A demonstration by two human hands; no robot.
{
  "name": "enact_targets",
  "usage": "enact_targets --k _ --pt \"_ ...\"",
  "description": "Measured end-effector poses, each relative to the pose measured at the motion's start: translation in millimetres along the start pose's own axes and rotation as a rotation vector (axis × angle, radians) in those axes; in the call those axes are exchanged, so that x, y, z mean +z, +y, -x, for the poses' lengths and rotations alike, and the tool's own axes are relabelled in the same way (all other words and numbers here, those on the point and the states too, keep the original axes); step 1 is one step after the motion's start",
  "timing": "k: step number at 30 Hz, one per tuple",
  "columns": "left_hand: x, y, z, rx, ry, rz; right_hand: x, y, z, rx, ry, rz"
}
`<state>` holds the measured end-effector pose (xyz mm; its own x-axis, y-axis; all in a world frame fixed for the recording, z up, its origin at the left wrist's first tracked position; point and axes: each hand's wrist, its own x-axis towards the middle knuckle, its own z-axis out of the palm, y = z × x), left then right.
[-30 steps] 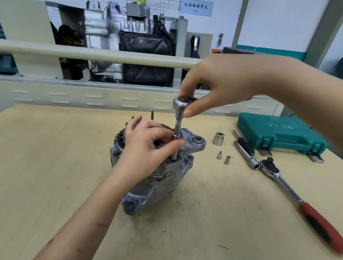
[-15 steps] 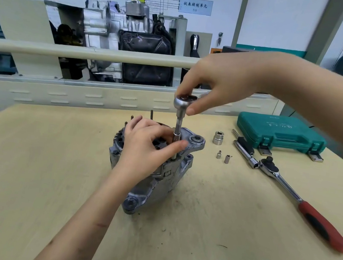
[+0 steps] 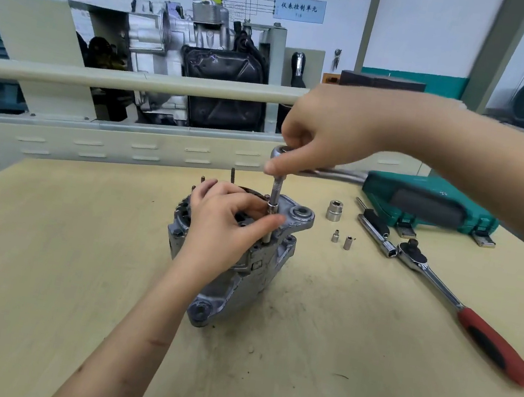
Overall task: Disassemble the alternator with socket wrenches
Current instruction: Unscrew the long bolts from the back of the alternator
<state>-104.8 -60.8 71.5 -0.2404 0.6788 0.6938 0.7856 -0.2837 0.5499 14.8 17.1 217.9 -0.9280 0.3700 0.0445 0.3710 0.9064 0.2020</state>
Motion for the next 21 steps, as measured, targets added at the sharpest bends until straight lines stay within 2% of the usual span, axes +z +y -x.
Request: enact_targets --k 2,7,11,16,21 --pt "0.7 -1.0 0.5 0.003 0.007 -0.004 3.0 -1.6 -1.2 0.026 0.001 -0.009" --pt "3.0 -2.6 0.9 0.025 0.019 -0.052 -3.2 -0.6 1.7 -0.117 -0.004 0.046" --pt "1.0 -6.9 0.3 0.057 -0.025 -0.009 -5.5 1.7 5.7 -0.159 -0.056 -0.034" --pt "0.6 -7.2 -0.1 0.024 -0.016 0.019 -3.6 2.2 3.1 -0.146 -0.014 -0.025" --pt "1.1 -2.9 0.2 0.003 0.002 0.019 0.9 -1.6 1.3 -0.032 0.060 0.062"
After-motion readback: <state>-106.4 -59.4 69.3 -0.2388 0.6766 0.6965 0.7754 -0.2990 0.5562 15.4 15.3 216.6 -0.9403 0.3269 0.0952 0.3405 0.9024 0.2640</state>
